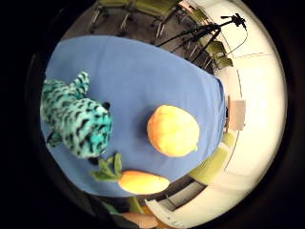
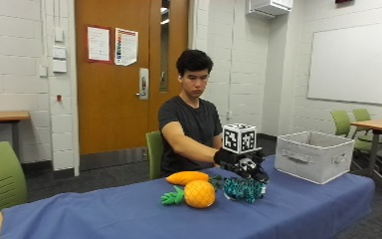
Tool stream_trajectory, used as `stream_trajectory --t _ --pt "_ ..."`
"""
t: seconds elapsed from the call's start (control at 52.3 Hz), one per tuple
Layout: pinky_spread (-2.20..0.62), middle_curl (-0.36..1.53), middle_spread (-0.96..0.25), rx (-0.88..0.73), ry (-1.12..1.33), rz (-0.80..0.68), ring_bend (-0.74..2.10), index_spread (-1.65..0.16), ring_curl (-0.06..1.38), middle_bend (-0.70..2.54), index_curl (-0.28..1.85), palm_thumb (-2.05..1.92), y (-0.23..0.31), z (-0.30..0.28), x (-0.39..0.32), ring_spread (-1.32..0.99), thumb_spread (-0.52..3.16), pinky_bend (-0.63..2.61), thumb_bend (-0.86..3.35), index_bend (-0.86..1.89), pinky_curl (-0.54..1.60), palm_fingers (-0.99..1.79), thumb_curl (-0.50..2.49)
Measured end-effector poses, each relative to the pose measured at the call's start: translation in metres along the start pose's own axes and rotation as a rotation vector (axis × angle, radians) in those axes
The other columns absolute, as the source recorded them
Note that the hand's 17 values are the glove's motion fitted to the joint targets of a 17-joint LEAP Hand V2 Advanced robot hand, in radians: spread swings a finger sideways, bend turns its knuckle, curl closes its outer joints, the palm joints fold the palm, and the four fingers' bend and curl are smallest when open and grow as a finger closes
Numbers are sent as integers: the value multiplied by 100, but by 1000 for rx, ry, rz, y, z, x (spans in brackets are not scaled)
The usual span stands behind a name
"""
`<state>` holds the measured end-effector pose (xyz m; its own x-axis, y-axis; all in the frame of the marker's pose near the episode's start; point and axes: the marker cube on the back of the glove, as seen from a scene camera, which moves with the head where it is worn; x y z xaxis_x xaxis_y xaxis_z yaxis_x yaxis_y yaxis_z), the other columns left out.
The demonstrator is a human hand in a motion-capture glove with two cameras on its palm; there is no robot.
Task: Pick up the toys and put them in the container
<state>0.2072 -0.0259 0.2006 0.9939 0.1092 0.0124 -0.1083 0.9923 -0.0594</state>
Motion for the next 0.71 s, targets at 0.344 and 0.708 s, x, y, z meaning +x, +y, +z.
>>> stream_trajectory --t 0.344,0.708 --pt "-7 35 -14 -81 26 7 18 -27 19 26 43 -16 -2 59 5 -34 94 34 -11 21 32 7 9" --pt "-12 34 -19 -50 -19 18 21 -34 17 20 62 10 6 61 8 -42 114 30 4 78 32 41 18"
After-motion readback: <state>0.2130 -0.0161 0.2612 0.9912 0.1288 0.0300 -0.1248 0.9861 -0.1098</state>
